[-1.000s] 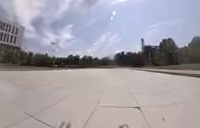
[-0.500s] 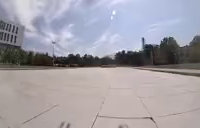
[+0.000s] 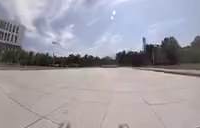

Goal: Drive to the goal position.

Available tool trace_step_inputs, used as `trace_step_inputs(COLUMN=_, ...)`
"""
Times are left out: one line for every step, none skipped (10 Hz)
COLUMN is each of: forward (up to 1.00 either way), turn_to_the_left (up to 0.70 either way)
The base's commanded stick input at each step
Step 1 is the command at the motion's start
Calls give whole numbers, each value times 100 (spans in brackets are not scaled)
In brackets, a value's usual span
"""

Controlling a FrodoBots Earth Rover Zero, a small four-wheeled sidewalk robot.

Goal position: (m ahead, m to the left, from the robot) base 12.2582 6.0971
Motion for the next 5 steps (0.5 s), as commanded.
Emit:
trace_step_inputs(forward=70, turn_to_the_left=0)
trace_step_inputs(forward=70, turn_to_the_left=0)
trace_step_inputs(forward=70, turn_to_the_left=0)
trace_step_inputs(forward=70, turn_to_the_left=0)
trace_step_inputs(forward=70, turn_to_the_left=0)
